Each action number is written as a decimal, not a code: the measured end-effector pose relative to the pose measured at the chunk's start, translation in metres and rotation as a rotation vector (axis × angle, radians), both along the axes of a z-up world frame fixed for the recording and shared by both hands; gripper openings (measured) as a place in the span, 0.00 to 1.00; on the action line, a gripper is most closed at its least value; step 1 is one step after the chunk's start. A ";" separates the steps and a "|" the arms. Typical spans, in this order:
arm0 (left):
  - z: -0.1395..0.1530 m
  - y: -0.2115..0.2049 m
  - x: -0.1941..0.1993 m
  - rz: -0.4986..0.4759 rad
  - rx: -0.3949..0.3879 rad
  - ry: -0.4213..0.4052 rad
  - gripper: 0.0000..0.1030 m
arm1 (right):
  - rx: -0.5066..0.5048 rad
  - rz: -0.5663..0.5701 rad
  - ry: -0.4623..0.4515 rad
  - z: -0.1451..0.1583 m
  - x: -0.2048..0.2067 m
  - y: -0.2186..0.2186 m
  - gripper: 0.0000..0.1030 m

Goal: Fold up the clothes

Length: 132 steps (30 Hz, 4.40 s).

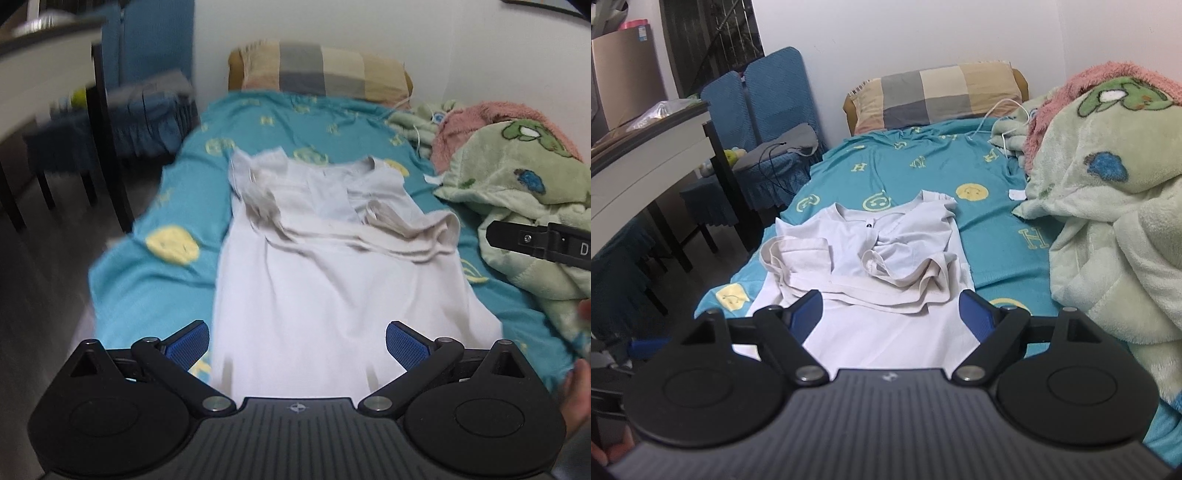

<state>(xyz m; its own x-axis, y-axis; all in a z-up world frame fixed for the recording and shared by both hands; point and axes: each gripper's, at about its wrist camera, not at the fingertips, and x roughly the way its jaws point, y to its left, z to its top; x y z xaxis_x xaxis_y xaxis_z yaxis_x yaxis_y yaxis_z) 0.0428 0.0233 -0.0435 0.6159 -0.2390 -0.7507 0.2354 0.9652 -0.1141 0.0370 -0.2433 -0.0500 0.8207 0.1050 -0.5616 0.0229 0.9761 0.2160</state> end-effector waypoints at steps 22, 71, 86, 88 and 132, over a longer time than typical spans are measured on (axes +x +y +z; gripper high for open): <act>-0.065 0.066 0.023 0.331 -0.492 0.473 0.98 | 0.390 -0.080 0.177 -0.018 0.001 -0.038 0.80; 0.095 0.076 -0.068 0.332 -0.679 0.132 0.08 | 0.769 -0.287 0.117 0.042 -0.101 -0.071 0.08; 0.087 0.079 -0.054 0.359 -0.710 0.181 0.09 | 0.764 -0.307 0.148 0.045 -0.096 -0.073 0.08; 0.080 0.075 -0.027 0.374 -0.696 0.188 0.09 | 0.771 -0.319 0.169 0.037 -0.066 -0.075 0.08; -0.029 -0.032 0.138 0.162 -0.020 -0.039 0.71 | 0.272 -0.036 0.191 -0.054 0.130 -0.031 0.71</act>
